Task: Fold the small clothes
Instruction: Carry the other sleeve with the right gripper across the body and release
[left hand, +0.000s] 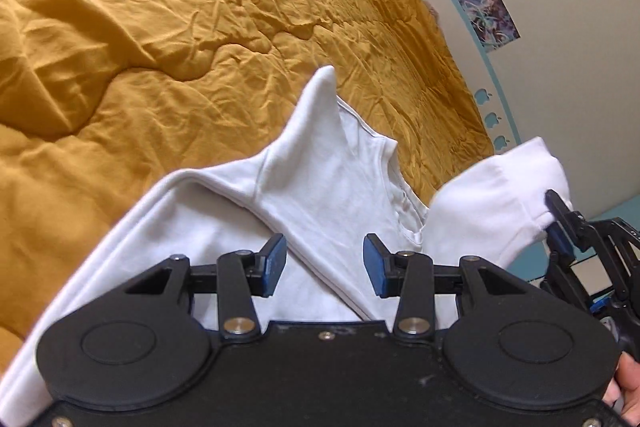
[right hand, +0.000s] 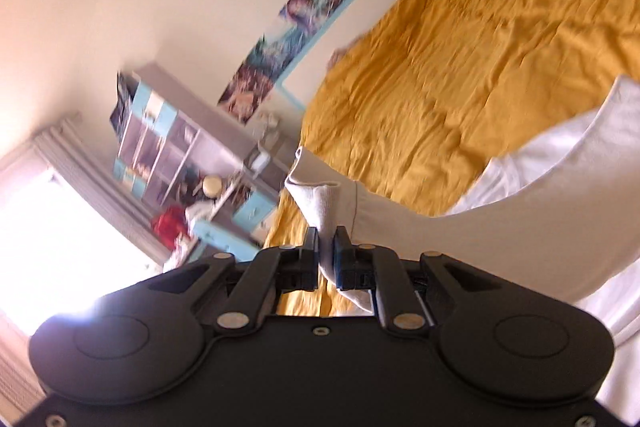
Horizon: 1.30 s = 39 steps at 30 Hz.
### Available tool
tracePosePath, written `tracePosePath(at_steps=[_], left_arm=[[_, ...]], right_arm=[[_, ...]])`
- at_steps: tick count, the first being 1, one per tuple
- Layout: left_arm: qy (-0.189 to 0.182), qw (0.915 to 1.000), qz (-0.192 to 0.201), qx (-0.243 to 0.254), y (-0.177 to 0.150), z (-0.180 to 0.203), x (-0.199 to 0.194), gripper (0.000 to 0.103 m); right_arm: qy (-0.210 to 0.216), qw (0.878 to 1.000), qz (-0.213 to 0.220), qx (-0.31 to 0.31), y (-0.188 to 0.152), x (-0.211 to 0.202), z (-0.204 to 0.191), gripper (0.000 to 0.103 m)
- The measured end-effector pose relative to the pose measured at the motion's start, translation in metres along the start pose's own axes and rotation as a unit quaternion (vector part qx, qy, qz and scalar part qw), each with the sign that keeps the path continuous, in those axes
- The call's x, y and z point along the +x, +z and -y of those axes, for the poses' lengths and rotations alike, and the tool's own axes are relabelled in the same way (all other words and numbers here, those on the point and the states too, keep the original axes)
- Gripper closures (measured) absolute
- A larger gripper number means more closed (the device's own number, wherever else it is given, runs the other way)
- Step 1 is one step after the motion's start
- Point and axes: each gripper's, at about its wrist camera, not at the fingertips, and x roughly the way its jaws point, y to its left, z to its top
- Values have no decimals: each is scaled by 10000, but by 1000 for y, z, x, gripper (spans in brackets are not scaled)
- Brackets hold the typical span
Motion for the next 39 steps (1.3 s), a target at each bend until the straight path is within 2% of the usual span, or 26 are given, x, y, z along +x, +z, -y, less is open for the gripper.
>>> tracePosePath(at_steps=[3,5,7,9,13,16,18,21,24,27,30,36,39], left_arm=[[-7,9999,33,-105,10,-13,-5,60],[-41,10000,-12,-66,13,-15,-5,60],[2,10000,-51,-19,15,-14,-1,60],[-16,10000,-57,18,13,-9,6,60],[-202,9994,-149,251,13,15,24,60],[-60,9985,-300,443,12,25,42,60],[-9,9982,-370,477,9,28,50,60],[44,9974,-373,615,5,36,60,59],[135,9966,-384,717,5,40,68,59],[262,9958,-359,805,4,42,72,59],[333,9953,-363,832,4,43,75,59],[403,9943,-359,919,4,45,78,59],[402,9944,-348,913,5,45,81,59]], right_arm=[[-51,9969,-724,-301,-52,35,-9,81],[36,9942,-1027,-327,-64,40,-2,81],[79,9934,-1084,-354,-61,31,5,80],[-93,9944,-958,-437,-49,16,15,69],[-883,9939,-472,-458,-14,-20,55,67],[-1942,9806,155,-236,22,-62,105,66],[-2235,9734,438,243,38,-95,140,66],[-2285,9664,536,1047,46,-131,186,66],[-2079,9675,445,1366,42,-142,208,66],[-1746,9706,339,1621,36,-136,215,66],[-1497,9656,177,2119,27,-121,227,66],[-1368,9561,109,2590,18,-98,239,67],[-1437,9508,114,2741,16,-91,242,67]])
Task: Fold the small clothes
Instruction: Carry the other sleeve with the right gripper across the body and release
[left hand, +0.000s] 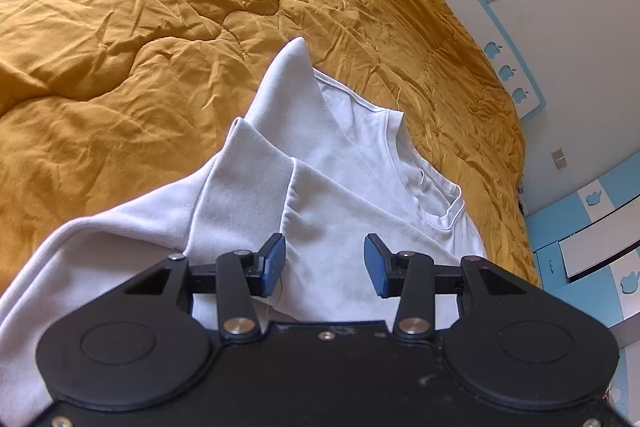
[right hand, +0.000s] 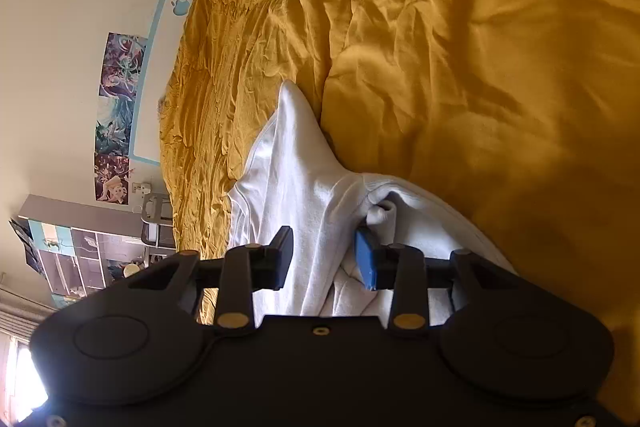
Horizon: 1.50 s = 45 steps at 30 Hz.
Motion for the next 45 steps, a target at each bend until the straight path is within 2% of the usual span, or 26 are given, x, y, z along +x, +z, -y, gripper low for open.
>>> tracePosePath(at_steps=[4,5,6,10,15,18,20,22,24,26,28,30,33,36,37,40,42,45], left_arm=[[43,10000,25,8,2,1,6,59],[41,10000,31,9,3,3,7,59],[16,10000,33,7,4,4,8,59],[10,10000,-10,88,4,6,17,59],[-45,10000,-69,29,5,5,22,59],[-218,9997,-130,-44,9,5,14,59],[-273,9996,-29,45,11,6,7,58],[-113,9998,96,131,12,3,6,58],[76,10000,43,-1,13,-9,13,58],[3,9999,-47,-117,13,-20,20,57],[-81,9999,-24,-146,13,-23,17,57],[-81,9999,-27,-74,14,-18,10,57],[-298,9996,-24,-13,12,-8,-4,57],[-417,9986,19,330,3,10,-15,57],[-448,9980,19,442,0,15,-17,57],[-518,9966,-164,614,-14,28,-13,56],[-418,9965,-273,667,-22,31,-7,56],[-174,9966,-333,736,-28,30,1,56]], right_arm=[[-77,9997,204,58,-1,5,-4,68],[-134,9996,265,36,0,5,-6,78],[-177,9992,351,7,2,4,-9,96],[-19,9969,779,-142,2,-15,-15,97],[-378,9935,973,451,4,-14,10,99],[-388,9925,1091,395,1,-14,10,99],[-235,9916,1159,533,2,-20,6,99],[-143,9900,1241,654,4,-24,5,99],[-288,9893,1263,673,4,-22,9,99],[-473,9890,1200,720,2,-17,16,100],[-429,9899,1168,676,2,-19,18,99],[-318,9921,1045,610,4,-23,14,93],[-370,9937,980,391,6,-39,2,93],[-284,9957,880,-59,7,-50,-15,93],[-156,9963,773,-355,7,-48,-24,91],[155,9929,257,-1152,-1,-26,-50,76],[458,9881,-218,-1451,-12,-5,-64,75],[486,9781,-863,-1829,-38,26,-76,75]])
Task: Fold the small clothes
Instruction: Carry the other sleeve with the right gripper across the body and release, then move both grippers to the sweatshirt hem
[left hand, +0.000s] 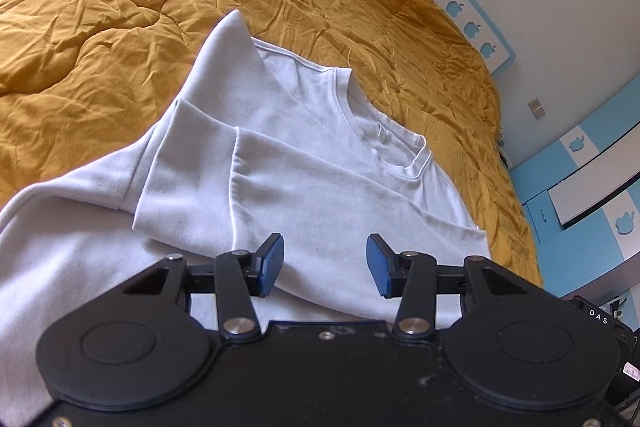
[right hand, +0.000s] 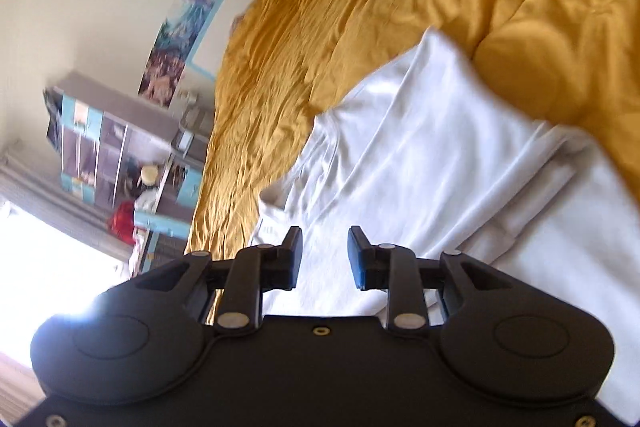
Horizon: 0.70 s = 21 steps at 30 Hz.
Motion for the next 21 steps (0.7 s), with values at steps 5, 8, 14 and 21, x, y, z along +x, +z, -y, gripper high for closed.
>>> tracePosePath(at_steps=[5,8,14,21], left_arm=[[67,9998,-90,-186,4,-21,3,53],[-25,9997,-63,-238,5,-28,-2,53],[229,9997,-17,3,3,-31,-4,52],[240,9955,-196,892,9,-2,-39,53]], right_arm=[[-220,9978,-616,-35,-16,32,5,75],[-731,9968,-233,217,-9,17,28,84],[-1055,9897,482,834,8,-33,75,99],[-732,9966,344,166,-3,-73,42,56]])
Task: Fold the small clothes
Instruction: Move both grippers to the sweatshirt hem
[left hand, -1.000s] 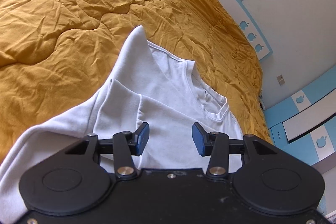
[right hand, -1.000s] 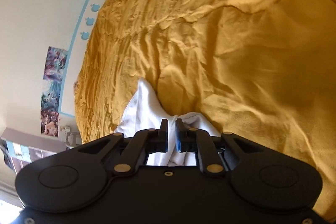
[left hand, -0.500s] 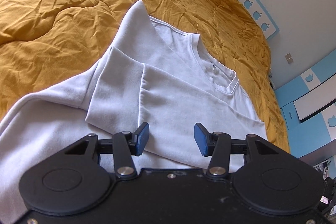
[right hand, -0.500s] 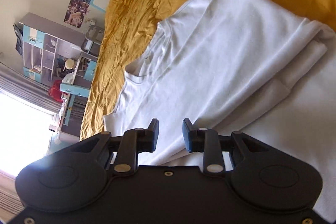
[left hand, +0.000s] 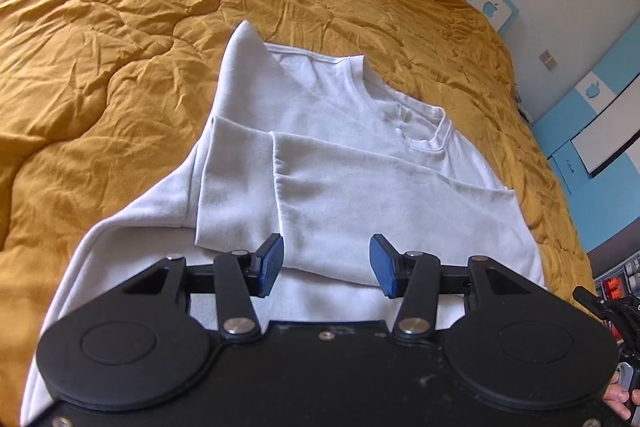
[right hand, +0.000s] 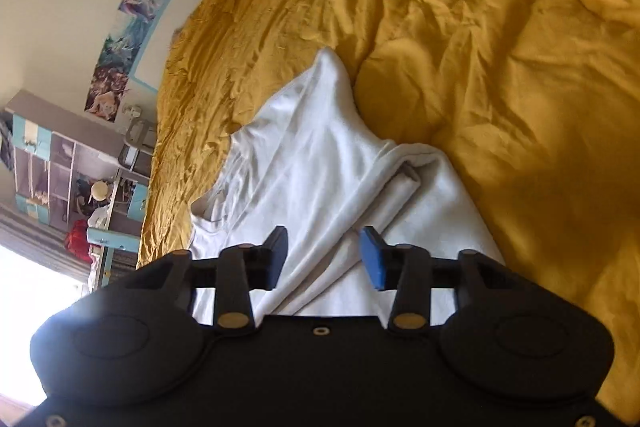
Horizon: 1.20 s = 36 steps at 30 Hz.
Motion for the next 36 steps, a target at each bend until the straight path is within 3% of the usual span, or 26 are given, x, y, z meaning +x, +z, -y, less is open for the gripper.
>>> tracePosePath(at_steps=[3,5,7,9,11,15,23,25,30,34,36], left_arm=[[-335,9985,184,404,-6,7,-49,52],[-698,9953,177,654,-14,5,-80,51],[-1056,9901,135,912,-28,-1,-112,50],[-1198,9868,76,1082,-45,-10,-139,47],[-1096,9868,79,1190,-62,-21,-160,46],[-740,9929,80,929,-96,-54,-190,44],[-499,9987,42,17,-138,-117,-226,44],[-486,9987,-2,-181,-149,-130,-229,44],[-625,9968,-386,-304,-166,-142,-220,44],[-778,9943,-584,-431,-173,-150,-207,44],[-1018,9911,-636,-571,-174,-155,-201,44]], right_arm=[[468,9963,-14,-720,-12,-43,-20,56],[722,9878,-112,-1373,-20,-79,-30,49],[764,9775,-96,-1965,-30,-115,-34,35],[712,9663,-58,-2474,-40,-149,-29,34],[532,9608,-152,-2718,-47,-171,-18,34],[312,9620,-235,-2704,-57,-196,8,34],[70,9592,-598,-2761,-90,-208,50,36],[131,9608,-576,-2710,-97,-209,60,41],[286,9645,-529,-2572,-103,-209,73,41],[88,9582,-580,-2801,-107,-205,75,42],[63,9565,-654,-2841,-107,-202,76,48]])
